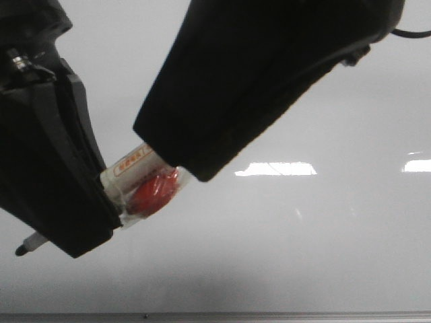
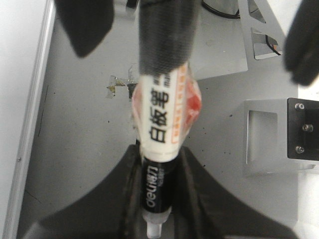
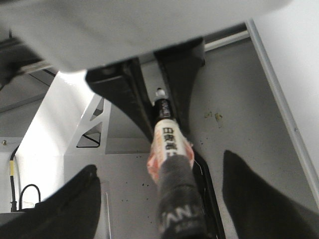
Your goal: Write number 9 on whiteboard
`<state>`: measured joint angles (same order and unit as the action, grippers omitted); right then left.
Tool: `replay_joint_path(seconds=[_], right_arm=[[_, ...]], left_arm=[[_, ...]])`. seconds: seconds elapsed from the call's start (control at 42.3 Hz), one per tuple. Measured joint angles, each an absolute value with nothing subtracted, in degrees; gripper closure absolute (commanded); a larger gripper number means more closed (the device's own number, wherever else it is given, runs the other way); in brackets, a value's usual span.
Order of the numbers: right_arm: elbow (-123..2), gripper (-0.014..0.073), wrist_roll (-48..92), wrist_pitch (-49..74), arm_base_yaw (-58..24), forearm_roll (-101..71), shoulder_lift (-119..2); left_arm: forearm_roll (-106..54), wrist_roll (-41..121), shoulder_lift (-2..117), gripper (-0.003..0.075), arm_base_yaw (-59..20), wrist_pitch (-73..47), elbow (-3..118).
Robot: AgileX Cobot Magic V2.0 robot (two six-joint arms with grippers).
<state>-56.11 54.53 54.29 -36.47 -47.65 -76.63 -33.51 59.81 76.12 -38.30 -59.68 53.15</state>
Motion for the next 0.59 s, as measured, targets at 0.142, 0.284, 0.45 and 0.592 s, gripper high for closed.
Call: replay_joint_path(seconds=[0.142,0.284,0.45,0.592], right_arm=[[-56.1,0.0058,54.5,53.4,-36.5,-48.2,-77.2],[-56.4,0.0063,54.6,52.9,-36.5,-48.7,-78.2],[-56.4,0.0207,54.7,52.6,-36.5,-49.7,-79.9],[-56.4,0.0396,54.9,53.0,-36.5,-50.4,-80.2]], left_arm=[[-33.6,59.8,76.1,0.0722,-38.3,-59.7,53.1],[-34.6,60.5,76.1,0.0722,-38.3,-59.8,53.1],[-36.1,62.3,76.1,0.0722,-38.3,-59.8,53.1],[-36.2,62.7,76.1,0.0722,-38.3,-59.8,53.1]])
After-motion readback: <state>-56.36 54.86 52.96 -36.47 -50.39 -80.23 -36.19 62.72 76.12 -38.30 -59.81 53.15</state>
